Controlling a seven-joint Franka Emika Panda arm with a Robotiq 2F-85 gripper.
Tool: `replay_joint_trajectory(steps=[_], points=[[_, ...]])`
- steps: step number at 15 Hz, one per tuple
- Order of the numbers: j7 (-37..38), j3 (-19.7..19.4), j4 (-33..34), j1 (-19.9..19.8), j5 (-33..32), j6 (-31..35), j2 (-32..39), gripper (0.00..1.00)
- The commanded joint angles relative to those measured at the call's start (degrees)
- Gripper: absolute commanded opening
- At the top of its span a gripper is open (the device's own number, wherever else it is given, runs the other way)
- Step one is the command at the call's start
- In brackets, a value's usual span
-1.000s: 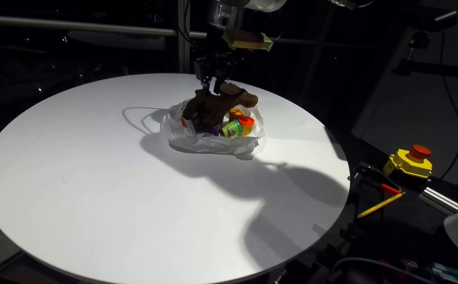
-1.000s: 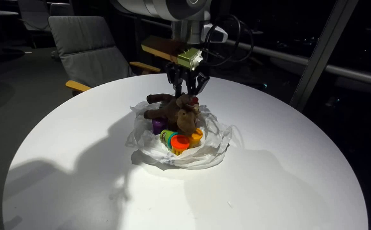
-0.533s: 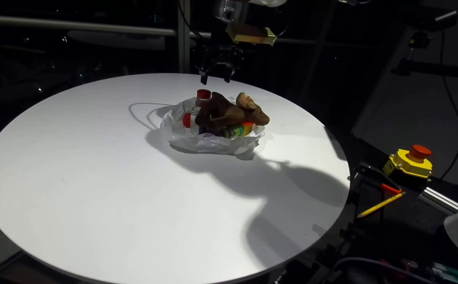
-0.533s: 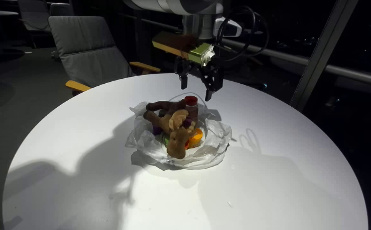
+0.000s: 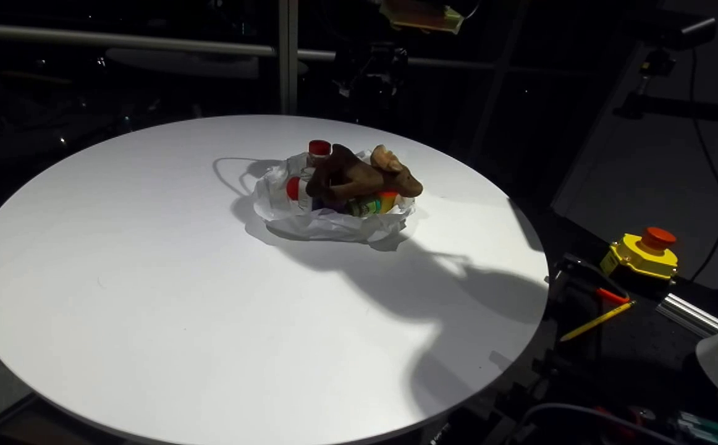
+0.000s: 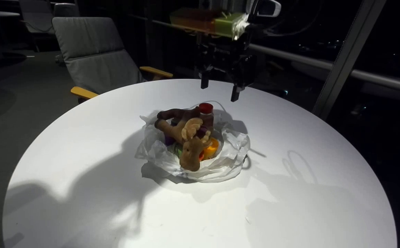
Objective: Put the things on the table into the plastic bag
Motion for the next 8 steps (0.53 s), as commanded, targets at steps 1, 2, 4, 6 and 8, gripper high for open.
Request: replay_joint_trajectory(steps=[1,2,4,6,8], points=[[0.1,-0.2,-5.8,0.1,-3.8,-16.5,-11.2,1.0],[0.0,0.0,-5.4,0.1,-4.7,-21.9,-13.4,1.0],[-1.4,0.6,-7.1,-0.2,-5.8,-29.6,-18.8,1.0],[-4.0,1.0,-10.4,-0.8,-6.3,-34.3,-25.1,1.0],[-2.5,1.1,-6.8,-0.9,-5.3,-33.6,-20.7,1.0]])
